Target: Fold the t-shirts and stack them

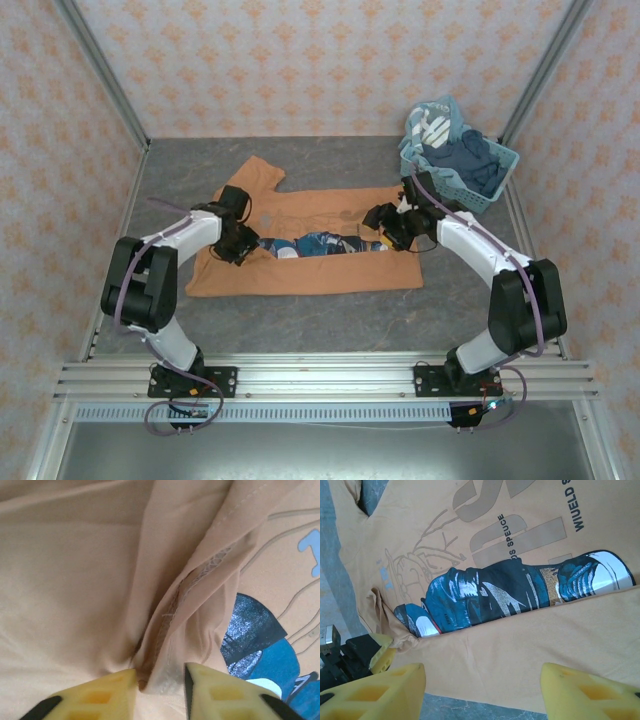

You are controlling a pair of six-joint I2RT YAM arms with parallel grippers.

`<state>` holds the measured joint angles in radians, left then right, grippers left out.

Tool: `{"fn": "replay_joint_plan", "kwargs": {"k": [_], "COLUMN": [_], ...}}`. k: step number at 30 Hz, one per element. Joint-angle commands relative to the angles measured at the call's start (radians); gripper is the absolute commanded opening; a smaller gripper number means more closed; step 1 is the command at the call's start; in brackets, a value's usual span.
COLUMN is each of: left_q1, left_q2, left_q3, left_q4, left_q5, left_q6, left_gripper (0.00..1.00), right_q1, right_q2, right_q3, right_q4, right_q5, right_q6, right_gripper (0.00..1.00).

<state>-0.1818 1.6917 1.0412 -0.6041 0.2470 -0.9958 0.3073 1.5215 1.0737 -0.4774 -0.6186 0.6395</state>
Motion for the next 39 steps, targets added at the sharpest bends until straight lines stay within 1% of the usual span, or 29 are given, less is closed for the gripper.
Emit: {"fn": "replay_joint_plan", "kwargs": {"k": [1, 4, 6, 14, 19, 23, 29, 30, 31, 33, 34, 35, 36, 39], "left_q1": [-0.009, -0.015, -0.024, -0.066, -0.092, -0.124, -0.16, -0.163, -0.163, -0.165, -0.166, -0.164, -0.163, -0.135], "left_q2": [0.022, 0.024, 0.023, 0.097, 0.193, 0.279, 0.337, 0.341, 0.338, 0.312, 0.289, 0.265, 0.232, 0.141], "left_q3": [0.041, 0.056, 0.078, 0.228, 0.348, 0.448, 0.528, 0.531, 0.53, 0.523, 0.516, 0.508, 0.492, 0.424], "left_q4": [0.007, -0.003, -0.013, -0.118, -0.184, -0.221, -0.237, -0.23, -0.22, -0.203, -0.19, -0.176, -0.157, -0.093], "left_q5": [-0.02, -0.027, -0.035, -0.064, -0.059, -0.061, -0.066, -0.062, -0.061, -0.079, -0.093, -0.106, -0.121, -0.114], "left_q6": [0.01, 0.017, 0.029, 0.127, 0.204, 0.264, 0.317, 0.324, 0.333, 0.342, 0.346, 0.353, 0.358, 0.349], "left_gripper": [0.19, 0.06, 0.0, 0.0, 0.0, 0.0, 0.0, 0.06, 0.19, 0.47, 0.55, 0.59, 0.61, 0.61], "right_q1": [0.003, 0.004, 0.003, 0.003, 0.003, 0.003, 0.003, 0.004, 0.003, 0.004, 0.003, 0.003, 0.004, 0.003], "right_q2": [-0.007, -0.011, -0.013, -0.008, -0.003, -0.001, 0.006, 0.008, 0.01, 0.012, 0.011, 0.012, 0.013, 0.018], "right_q3": [-0.001, -0.003, -0.003, -0.005, -0.005, -0.008, -0.017, -0.019, -0.021, -0.024, -0.026, -0.029, -0.033, -0.053], "right_q4": [-0.001, -0.015, -0.023, -0.041, -0.046, -0.047, -0.046, -0.046, -0.047, -0.047, -0.051, -0.053, -0.055, -0.043], "right_q5": [0.004, 0.028, 0.044, 0.082, 0.084, 0.087, 0.083, 0.082, 0.08, 0.082, 0.084, 0.09, 0.094, 0.101], "right_q6": [0.011, 0.012, 0.013, 0.019, 0.019, 0.02, 0.023, 0.023, 0.023, 0.022, 0.022, 0.021, 0.022, 0.038], "right_gripper": [0.62, 0.62, 0.62, 0.6, 0.6, 0.6, 0.6, 0.6, 0.6, 0.6, 0.6, 0.6, 0.6, 0.6]}}
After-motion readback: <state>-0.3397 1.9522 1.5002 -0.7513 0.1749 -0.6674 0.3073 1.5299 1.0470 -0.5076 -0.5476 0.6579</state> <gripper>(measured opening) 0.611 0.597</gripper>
